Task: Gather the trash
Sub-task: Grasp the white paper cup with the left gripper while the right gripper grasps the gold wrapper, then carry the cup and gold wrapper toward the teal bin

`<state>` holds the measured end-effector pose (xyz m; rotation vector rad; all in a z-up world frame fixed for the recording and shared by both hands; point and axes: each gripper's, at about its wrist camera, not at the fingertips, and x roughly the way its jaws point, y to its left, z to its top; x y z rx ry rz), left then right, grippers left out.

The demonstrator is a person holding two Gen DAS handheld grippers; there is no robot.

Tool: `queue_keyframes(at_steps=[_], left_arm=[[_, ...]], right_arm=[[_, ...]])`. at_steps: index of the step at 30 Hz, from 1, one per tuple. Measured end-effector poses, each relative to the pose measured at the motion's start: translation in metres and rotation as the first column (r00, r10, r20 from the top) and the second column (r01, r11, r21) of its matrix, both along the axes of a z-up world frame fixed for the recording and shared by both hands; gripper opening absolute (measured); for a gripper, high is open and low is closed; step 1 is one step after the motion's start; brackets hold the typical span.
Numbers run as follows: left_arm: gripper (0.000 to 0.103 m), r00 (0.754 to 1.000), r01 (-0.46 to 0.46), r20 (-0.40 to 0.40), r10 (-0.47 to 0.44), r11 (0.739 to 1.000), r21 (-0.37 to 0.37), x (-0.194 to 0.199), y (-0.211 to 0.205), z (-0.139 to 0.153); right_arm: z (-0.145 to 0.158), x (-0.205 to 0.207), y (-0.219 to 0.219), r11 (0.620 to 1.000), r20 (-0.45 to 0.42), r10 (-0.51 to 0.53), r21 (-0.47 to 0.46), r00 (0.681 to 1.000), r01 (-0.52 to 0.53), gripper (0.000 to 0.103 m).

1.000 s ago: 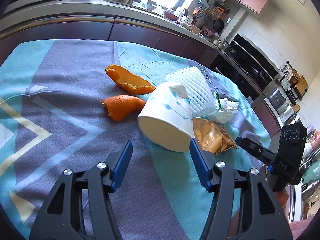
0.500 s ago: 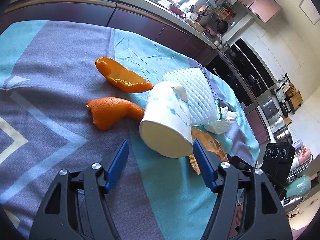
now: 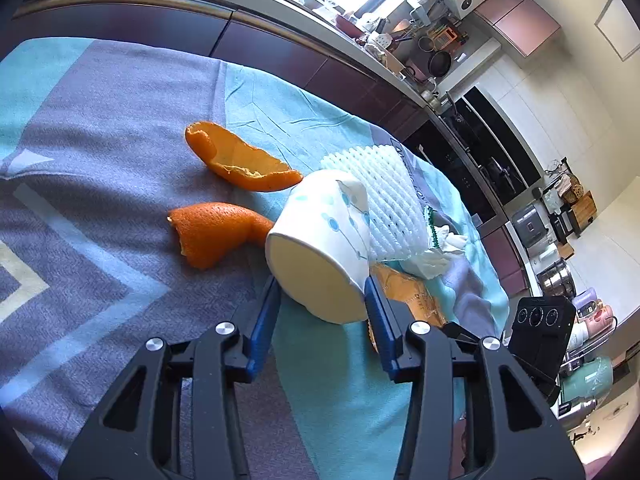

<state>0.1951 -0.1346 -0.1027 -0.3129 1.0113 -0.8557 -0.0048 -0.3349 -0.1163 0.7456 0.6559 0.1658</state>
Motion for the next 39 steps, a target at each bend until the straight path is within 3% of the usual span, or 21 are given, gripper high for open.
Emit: queue_keyframes(at_steps=[4, 5, 13, 27, 39], left_arm=[[0.039, 1.000, -0.008, 0.011, 0.008, 1.000, -0.003, -0.006, 0.003, 0.002], [0.039, 1.000, -0.009, 0.014, 0.009, 1.000, -0.003, -0.007, 0.006, 0.002], [0.038, 0.997, -0.032, 0.073, 0.031, 0.999, 0.015, -0.025, 0.032, 0.018], [0.037, 0.984, -0.132, 0.119, 0.131, 0.991, 0.008, -0.065, 0.128, 0.031], [0.035, 0.951, -0.265, 0.162, 0.262, 0.964, -0.004, -0.097, 0.210, 0.047]], right_arm=[[-0.001, -0.002, 0.000, 1.000, 0.003, 0.012, 0.002, 1.000, -0.012, 0.026], [-0.001, -0.003, 0.000, 1.000, 0.004, 0.017, 0.004, 1.000, -0.017, 0.020], [0.009, -0.005, 0.011, 0.998, 0.027, 0.061, -0.009, 0.998, -0.060, 0.019], [0.027, 0.009, 0.054, 0.981, 0.063, 0.196, -0.027, 0.979, -0.195, 0.019], [0.042, 0.046, 0.105, 0.936, 0.085, 0.353, -0.052, 0.932, -0.349, 0.019]])
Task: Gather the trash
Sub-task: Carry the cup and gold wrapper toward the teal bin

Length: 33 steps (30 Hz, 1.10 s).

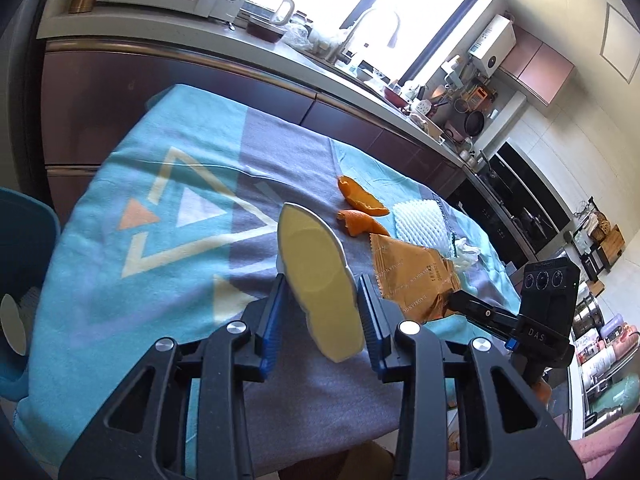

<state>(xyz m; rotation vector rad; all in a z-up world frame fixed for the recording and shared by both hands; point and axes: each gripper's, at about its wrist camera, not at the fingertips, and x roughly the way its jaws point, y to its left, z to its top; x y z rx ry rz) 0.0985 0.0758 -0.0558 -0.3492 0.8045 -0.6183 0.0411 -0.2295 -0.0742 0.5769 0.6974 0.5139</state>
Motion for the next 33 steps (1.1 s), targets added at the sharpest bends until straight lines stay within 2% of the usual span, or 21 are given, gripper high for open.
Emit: queue_keyframes(at_steps=[8, 15, 26, 33], left_arm=[[0.031, 0.994, -0.101, 0.040, 0.101, 0.995, -0.005, -0.025, 0.058, 0.016], [0.031, 0.978, -0.202, 0.058, 0.202, 0.979, -0.011, -0.042, 0.104, 0.028], [0.031, 0.937, -0.338, 0.095, 0.337, 0.941, -0.011, -0.058, 0.157, 0.047], [0.031, 0.906, -0.416, 0.090, 0.414, 0.909, 0.013, -0.058, 0.187, 0.043]], right_arm=[[0.011, 0.024, 0.039, 0.994, 0.022, 0.109, -0.014, 0.994, -0.109, 0.019], [0.019, 0.042, 0.079, 0.980, 0.037, 0.200, -0.028, 0.979, -0.199, 0.019], [0.025, 0.063, 0.137, 0.947, 0.040, 0.320, -0.048, 0.946, -0.318, 0.019], [0.032, 0.074, 0.176, 0.915, 0.046, 0.399, -0.083, 0.916, -0.395, 0.019]])
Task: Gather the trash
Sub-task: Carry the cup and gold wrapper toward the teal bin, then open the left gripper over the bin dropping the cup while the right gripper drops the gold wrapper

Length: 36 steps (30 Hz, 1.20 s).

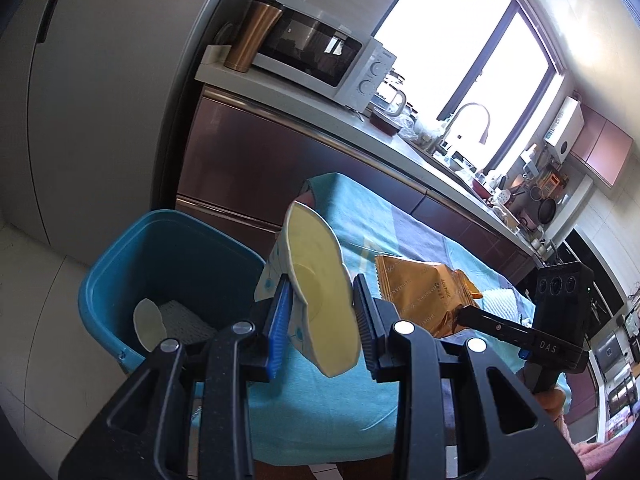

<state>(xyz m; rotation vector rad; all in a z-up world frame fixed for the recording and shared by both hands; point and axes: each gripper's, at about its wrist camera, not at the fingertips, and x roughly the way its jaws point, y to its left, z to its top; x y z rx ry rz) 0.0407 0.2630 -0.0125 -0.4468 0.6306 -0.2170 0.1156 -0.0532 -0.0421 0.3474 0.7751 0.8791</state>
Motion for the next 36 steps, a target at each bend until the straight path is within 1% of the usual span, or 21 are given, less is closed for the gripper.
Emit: queue_keyframes(at_steps=[6, 13, 17, 25, 36], left_arm=[[0.031, 0.998, -0.058, -0.038, 0.059, 0.998, 0.026, 0.010, 0.025, -0.014], [0.031, 0.991, -0.100, -0.087, 0.103, 0.994, 0.040, 0.025, 0.040, -0.034], [0.031, 0.986, -0.113, -0.119, 0.120, 0.992, 0.059, 0.034, 0.046, -0.046], [0.031, 0.974, -0.135, -0.172, 0.146, 0.988, 0.070, 0.049, 0.054, -0.070], [0.033, 0.961, -0.141, -0.225, 0.160, 0.985, 0.096, 0.068, 0.054, -0.095]], right_arm=[[0.001, 0.011, 0.040, 0.997, -0.004, 0.061, -0.040, 0.998, -0.061, 0.019], [-0.002, 0.025, 0.076, 0.991, -0.017, 0.095, -0.093, 0.995, -0.096, 0.019], [-0.009, 0.035, 0.095, 0.985, -0.031, 0.101, -0.135, 0.994, -0.104, 0.019], [-0.018, 0.048, 0.131, 0.963, -0.022, 0.113, -0.243, 0.993, -0.115, 0.019], [-0.041, 0.066, 0.167, 0.932, -0.061, 0.122, -0.335, 0.991, -0.136, 0.020]])
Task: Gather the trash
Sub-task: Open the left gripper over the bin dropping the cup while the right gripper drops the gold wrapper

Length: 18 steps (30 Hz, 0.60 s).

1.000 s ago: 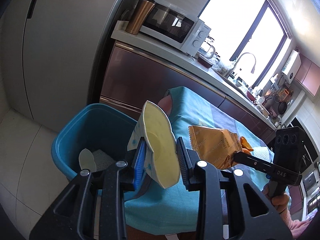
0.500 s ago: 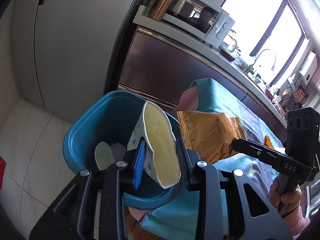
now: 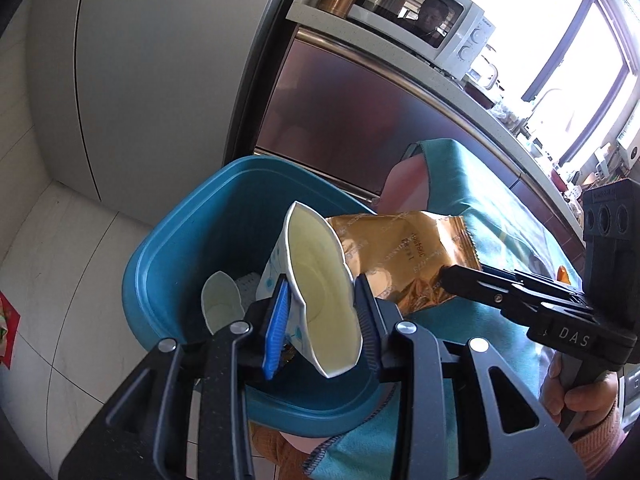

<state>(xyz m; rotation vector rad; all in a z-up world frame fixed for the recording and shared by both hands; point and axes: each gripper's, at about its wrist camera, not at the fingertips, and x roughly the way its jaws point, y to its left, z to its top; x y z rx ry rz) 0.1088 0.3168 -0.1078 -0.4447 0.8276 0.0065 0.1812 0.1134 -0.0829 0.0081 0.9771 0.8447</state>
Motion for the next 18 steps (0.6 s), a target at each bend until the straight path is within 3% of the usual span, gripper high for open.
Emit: queue_keyframes(at_steps=[5, 18], left_arm=[[0.038, 1.000, 0.000, -0.021, -0.001, 1.000, -0.006, 0.008, -0.001, -0.010], [0.043, 0.998, 0.003, -0.057, -0.005, 0.999, -0.045, 0.023, -0.007, -0.033]], right_arm=[[-0.007, 0.006, 0.010, 1.000, -0.021, -0.002, -0.011, 1.000, 0.002, 0.028], [-0.009, -0.003, -0.015, 0.998, -0.022, -0.019, 0.064, 1.000, 0.021, 0.029]])
